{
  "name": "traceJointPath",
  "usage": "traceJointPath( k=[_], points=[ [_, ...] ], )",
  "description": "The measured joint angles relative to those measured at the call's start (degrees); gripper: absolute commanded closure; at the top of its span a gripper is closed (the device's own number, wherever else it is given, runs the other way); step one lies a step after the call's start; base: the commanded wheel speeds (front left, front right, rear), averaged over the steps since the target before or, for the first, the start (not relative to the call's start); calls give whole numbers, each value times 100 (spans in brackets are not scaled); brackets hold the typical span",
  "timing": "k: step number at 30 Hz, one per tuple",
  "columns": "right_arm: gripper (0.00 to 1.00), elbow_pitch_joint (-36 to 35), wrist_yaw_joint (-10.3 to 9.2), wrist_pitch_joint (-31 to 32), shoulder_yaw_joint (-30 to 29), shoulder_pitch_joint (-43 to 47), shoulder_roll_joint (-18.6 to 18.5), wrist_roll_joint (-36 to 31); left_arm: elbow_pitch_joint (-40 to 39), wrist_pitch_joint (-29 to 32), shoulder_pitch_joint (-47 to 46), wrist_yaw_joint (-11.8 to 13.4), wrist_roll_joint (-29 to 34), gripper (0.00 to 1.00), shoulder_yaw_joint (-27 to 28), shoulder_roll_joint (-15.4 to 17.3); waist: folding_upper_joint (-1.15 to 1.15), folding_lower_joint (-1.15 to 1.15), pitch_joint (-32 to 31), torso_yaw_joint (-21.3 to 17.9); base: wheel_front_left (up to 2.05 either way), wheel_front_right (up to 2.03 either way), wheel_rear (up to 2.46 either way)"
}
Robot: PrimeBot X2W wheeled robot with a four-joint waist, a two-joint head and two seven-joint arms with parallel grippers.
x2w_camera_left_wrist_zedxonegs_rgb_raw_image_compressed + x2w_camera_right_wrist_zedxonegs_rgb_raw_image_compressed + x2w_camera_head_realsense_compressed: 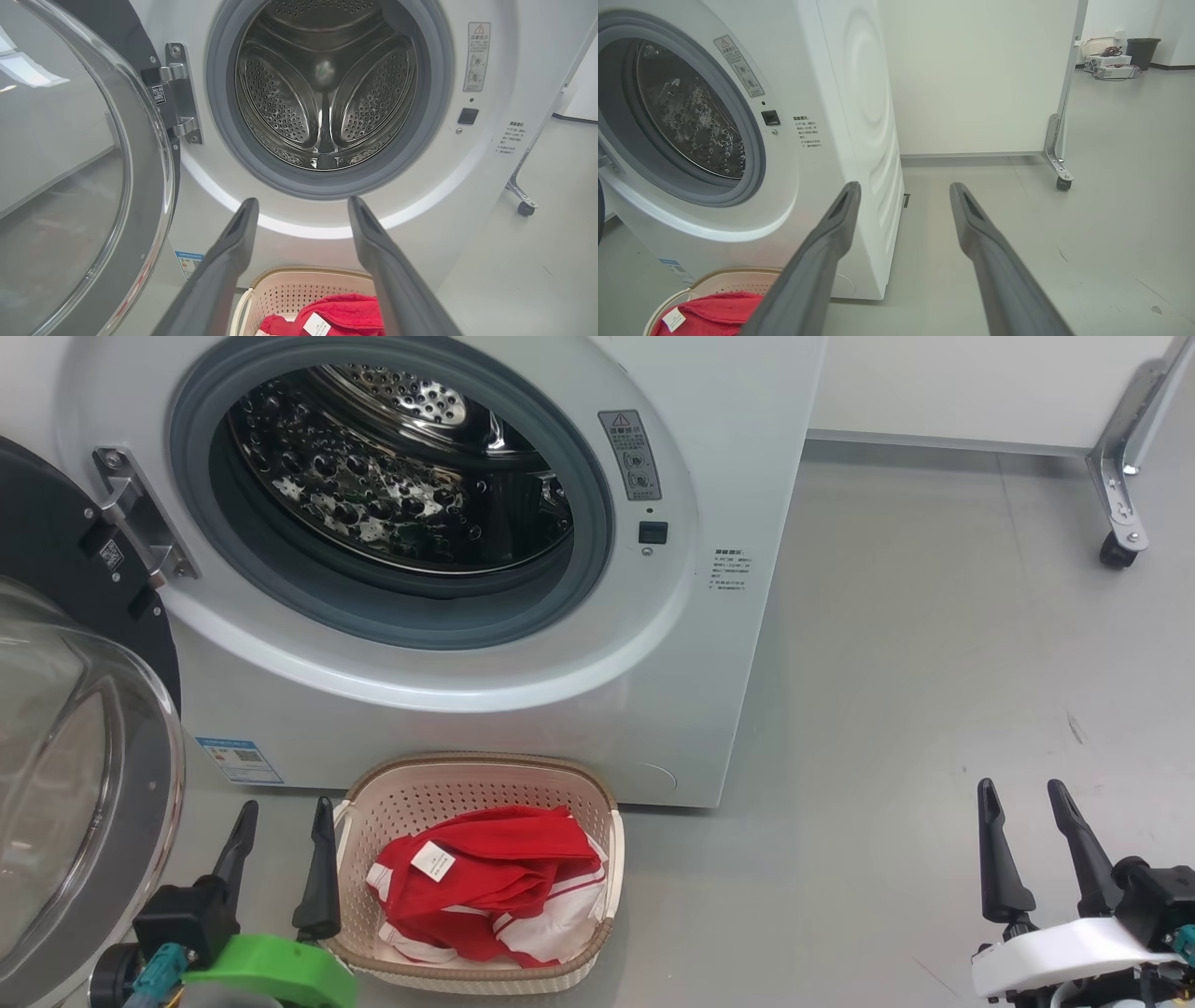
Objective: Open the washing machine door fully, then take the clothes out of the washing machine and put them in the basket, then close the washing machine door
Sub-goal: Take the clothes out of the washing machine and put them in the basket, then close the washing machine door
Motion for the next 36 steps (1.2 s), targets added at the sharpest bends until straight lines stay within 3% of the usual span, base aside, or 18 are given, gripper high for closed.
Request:
traceJointPath(
  k=[36],
  points=[
    [0, -66, 0, 0, 41, 100, 37, -19, -898, -1, 380, 9, 25, 0, -178, 23, 0, 0, -98, 39, 0, 0, 0]
  ],
)
